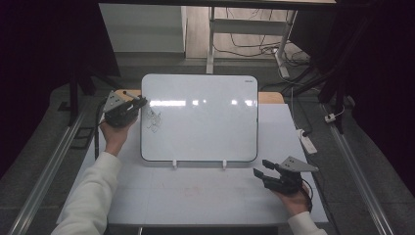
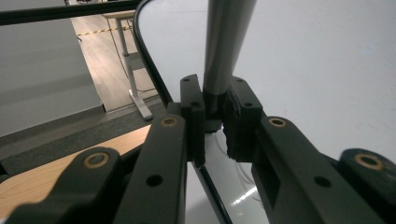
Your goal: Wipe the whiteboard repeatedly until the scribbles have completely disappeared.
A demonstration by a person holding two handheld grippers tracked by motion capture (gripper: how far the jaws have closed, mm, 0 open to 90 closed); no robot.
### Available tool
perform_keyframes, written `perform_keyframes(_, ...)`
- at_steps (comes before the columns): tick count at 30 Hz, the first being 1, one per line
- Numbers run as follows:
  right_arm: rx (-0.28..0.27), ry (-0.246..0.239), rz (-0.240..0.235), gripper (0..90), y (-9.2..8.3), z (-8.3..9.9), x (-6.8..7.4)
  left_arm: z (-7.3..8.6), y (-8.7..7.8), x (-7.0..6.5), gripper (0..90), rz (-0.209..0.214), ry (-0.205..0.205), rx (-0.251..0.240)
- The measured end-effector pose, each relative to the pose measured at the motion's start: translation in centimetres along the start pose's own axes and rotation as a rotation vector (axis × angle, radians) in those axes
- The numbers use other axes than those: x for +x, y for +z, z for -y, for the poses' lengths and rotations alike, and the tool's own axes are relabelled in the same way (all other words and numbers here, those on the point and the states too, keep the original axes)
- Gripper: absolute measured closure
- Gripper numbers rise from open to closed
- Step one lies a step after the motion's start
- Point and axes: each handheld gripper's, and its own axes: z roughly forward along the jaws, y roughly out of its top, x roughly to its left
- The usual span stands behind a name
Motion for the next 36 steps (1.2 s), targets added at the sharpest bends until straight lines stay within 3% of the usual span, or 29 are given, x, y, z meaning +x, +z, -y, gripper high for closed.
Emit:
perform_keyframes(6, 0.009, 0.002, -0.007, 46.5, 0.2, 0.3, 0.0, 2.6, -0.3, -3.2, 78.1, 0.099, 0.031, 0.013)
perform_keyframes(9, 0.006, 0.001, -0.005, 46.5, 0.2, 0.1, 0.0, 1.8, -0.3, -2.9, 78.2, 0.077, 0.058, 0.019)
perform_keyframes(12, 0.011, -0.004, 0.011, 46.4, 0.2, 0.0, 0.1, 0.4, -0.2, -0.7, 78.2, 0.019, -0.003, -0.006)
perform_keyframes(14, 0.01, -0.001, 0.012, 46.5, 0.2, 0.0, 0.1, -0.1, 0.0, 0.0, 78.2, 0.011, -0.013, -0.002)
perform_keyframes(22, 0.011, 0.001, -0.002, 46.4, 0.2, 0.2, 0.1, 2.3, -0.5, -3.1, 78.2, 0.082, 0.054, 0.025)
perform_keyframes(29, 0.008, -0.002, -0.001, 46.4, 0.3, 0.0, 0.2, 0.1, 1.3, -2.9, 78.2, 0.07, 0.028, 0.014)
perform_keyframes(33, 0.009, -0.005, -0.001, 46.3, 0.2, 0.0, 0.2, 1.5, 1.1, -4.9, 78.2, 0.117, 0.082, 0.028)
perform_keyframes(36, 0.008, -0.001, 0.001, 46.3, 0.1, 0.1, 0.1, 1.8, 0.8, -4.6, 78.2, 0.103, 0.075, 0.017)
